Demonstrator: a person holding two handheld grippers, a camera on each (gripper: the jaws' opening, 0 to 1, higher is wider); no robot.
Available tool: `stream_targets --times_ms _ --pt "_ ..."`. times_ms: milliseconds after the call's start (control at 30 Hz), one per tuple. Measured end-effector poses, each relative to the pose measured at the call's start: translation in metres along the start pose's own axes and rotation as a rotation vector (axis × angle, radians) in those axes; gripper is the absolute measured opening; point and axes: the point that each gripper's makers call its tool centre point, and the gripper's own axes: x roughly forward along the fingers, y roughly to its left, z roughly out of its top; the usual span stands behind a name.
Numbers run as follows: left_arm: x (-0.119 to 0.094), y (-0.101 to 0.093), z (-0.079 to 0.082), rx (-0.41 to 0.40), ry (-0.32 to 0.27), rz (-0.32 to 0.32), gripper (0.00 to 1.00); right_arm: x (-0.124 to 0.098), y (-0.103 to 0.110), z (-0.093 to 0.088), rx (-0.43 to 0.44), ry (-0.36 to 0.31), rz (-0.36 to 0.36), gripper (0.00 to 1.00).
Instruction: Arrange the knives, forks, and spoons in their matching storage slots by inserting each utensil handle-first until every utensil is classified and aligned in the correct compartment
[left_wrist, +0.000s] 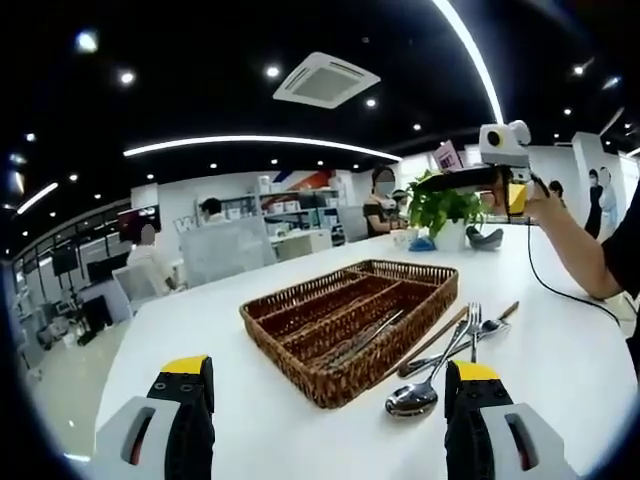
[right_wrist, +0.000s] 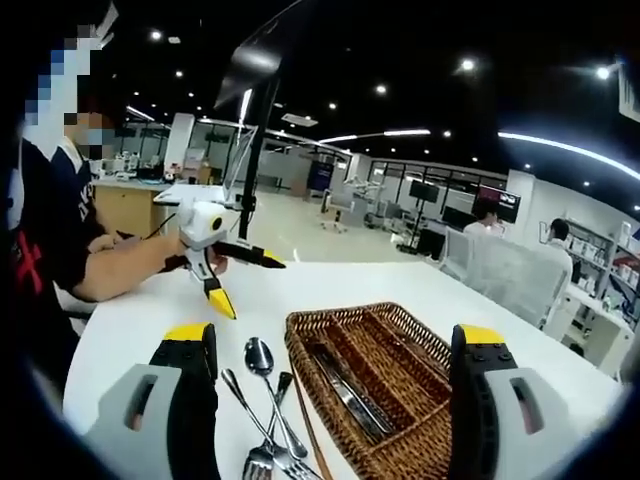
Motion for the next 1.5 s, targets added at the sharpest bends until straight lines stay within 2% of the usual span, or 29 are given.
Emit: stream_targets --times_ms 233,567,1067,1167,1233,1367,1500 --pt "-0.002 -0.001 0.005 0.001 -0.016 -0.003 1.00 0.004 -0.001 0.004 -0.009 -0.022 -0.006 0.99" --pt "-0.001 0.002 0.003 0.002 -0.008 0.002 1.00 0.020 0.012 -0.003 -0.030 0.000 0.025 0.99" --pt "-0.003 0.005 0.000 -0.006 -0.004 0.001 1.00 0.025 0.019 -0.009 -0.022 0.008 0.043 0.98" --pt "-0.003 0.003 0.002 -0.001 -0.010 -0.001 1.00 0.030 0.023 -0.011 -0.038 0.003 0.059 0.95" --pt "-0.004 0.003 0.003 0.001 -0.012 -0.003 1.00 0.034 0.027 -0.018 -0.031 0.026 0.082 0.94" --pt "-0.004 0.004 0.003 -0.001 -0.012 0.000 1.00 0.044 0.036 -0.028 -0.057 0.045 0.118 0.83" --pt "-0.004 0.004 0.001 -0.002 -0.009 0.000 1.00 0.056 0.049 -0.042 -0.076 0.063 0.167 0.78"
